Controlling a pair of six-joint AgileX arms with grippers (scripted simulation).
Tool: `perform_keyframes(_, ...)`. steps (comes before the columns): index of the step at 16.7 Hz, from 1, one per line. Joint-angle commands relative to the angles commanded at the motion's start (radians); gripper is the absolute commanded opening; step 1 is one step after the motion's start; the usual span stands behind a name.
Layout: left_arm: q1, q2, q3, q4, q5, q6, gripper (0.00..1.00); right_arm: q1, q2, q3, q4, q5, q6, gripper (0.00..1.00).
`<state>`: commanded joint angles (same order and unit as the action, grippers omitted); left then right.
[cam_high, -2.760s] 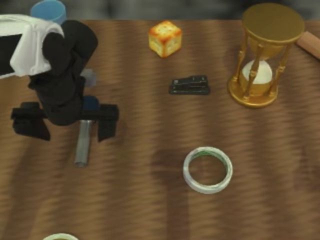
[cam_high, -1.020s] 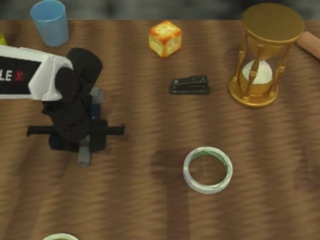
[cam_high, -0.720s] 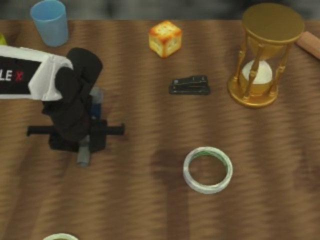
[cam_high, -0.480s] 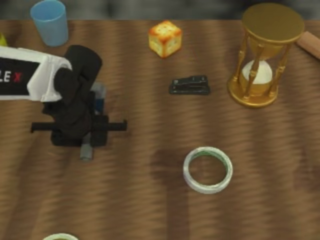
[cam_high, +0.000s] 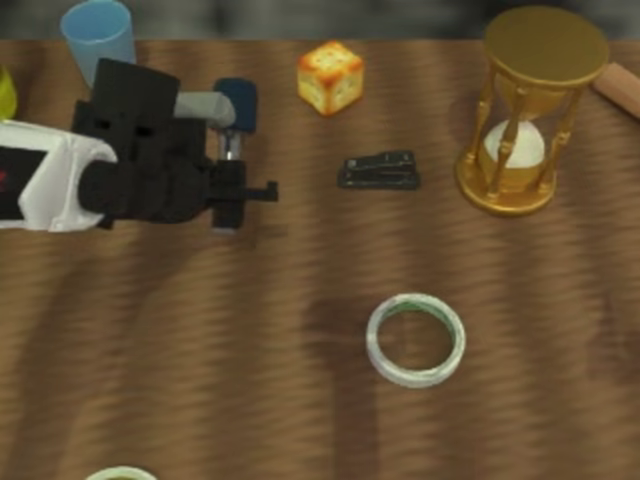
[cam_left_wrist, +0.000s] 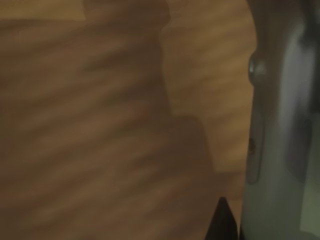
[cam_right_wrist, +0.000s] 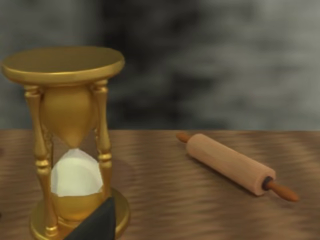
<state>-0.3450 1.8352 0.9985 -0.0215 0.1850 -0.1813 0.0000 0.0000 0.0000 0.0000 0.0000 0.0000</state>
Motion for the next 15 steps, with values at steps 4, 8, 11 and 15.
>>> perform_keyframes(4, 0.013, -0.087, -0.104, 0.368, 0.128, 0.079, 0.0, 0.0, 0.0, 0.0, 0.0, 0.0, 0.0, 1.0)
perform_keyframes(8, 0.025, -0.185, -0.188, 0.667, 0.238, 0.151, 0.0, 0.0, 0.0, 0.0, 0.0, 0.0, 0.0, 1.0)
perform_keyframes(11, 0.033, -0.246, -0.225, 0.79, 0.291, 0.189, 0.0, 0.0, 0.0, 0.0, 0.0, 0.0, 0.0, 1.0)
perform_keyframes(15, 0.035, -0.263, -0.234, 0.821, 0.305, 0.199, 0.0, 0.0, 0.0, 0.0, 0.0, 0.0, 0.0, 1.0)
